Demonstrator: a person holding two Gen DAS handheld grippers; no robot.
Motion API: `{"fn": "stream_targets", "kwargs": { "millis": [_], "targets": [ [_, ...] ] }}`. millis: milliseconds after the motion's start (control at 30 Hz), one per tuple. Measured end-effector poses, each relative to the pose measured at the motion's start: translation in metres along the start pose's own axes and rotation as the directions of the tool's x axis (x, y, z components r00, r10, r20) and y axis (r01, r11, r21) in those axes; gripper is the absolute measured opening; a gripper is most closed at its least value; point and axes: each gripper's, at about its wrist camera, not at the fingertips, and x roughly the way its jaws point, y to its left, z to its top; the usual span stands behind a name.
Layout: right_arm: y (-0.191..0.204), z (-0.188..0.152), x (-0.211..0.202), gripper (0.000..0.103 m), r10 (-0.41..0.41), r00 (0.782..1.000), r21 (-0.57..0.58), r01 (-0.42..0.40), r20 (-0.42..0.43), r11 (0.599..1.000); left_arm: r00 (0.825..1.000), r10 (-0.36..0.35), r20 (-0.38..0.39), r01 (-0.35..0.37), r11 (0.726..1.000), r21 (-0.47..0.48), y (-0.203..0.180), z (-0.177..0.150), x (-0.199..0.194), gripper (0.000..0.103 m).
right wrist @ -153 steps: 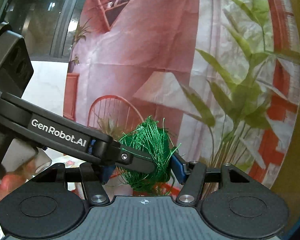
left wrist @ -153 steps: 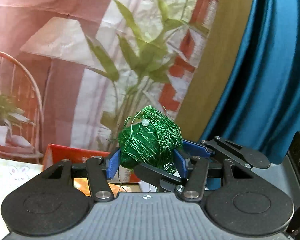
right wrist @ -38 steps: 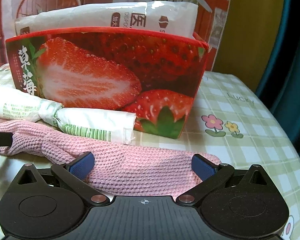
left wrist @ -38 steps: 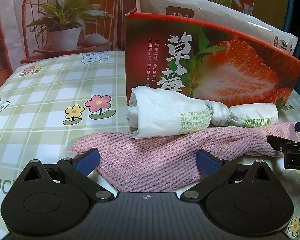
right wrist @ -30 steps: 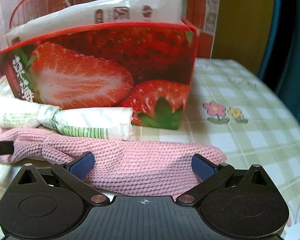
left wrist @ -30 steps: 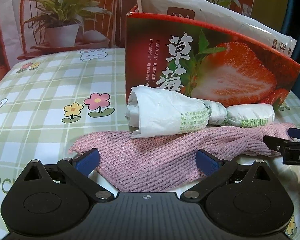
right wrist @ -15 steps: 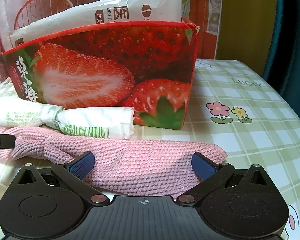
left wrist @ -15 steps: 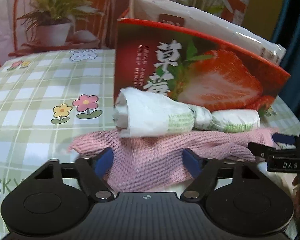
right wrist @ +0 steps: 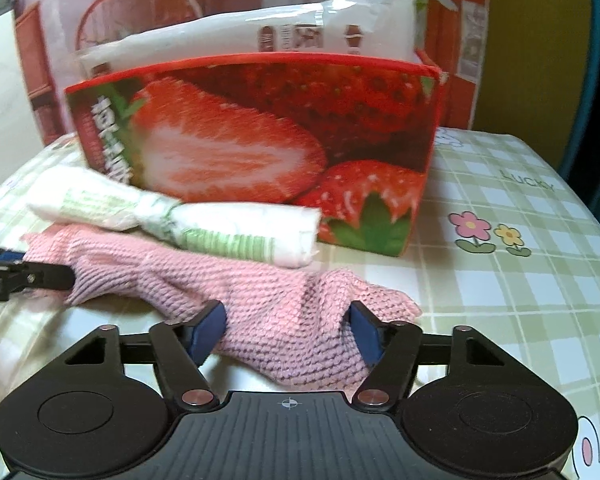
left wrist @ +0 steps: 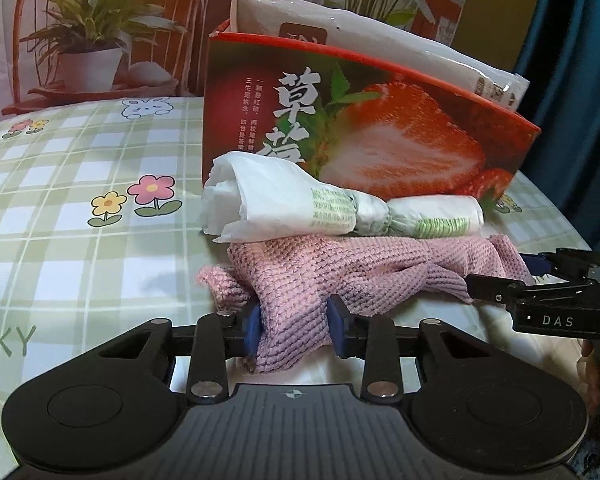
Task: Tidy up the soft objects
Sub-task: 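Close the left tool on the pink knit cloth while the right tool grips it too, then lift the pink cloth with both tools and carry it over the red box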
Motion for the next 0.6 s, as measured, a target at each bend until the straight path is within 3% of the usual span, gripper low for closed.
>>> {"fn": "stream_targets", "kwargs": {
  "millis": [233,600],
  "targets": [
    [0.007,-0.003,-0.006,0.040,0.035,0.999,-0.023,-0.035,-0.004,0.999,0.999,-0.031,0.011,0.031,0.999,-0.024,0.001,-0.012,-0.011,0.035],
    [-0.004,-0.007,-0.012,0.031,0.097,0.995,0.060,-0.097,0.008,0.993,0.997,-0.068,0.034,0.071,0.994,-0.088,0.008,-0.025,-0.019,0.026]
  ]
}}
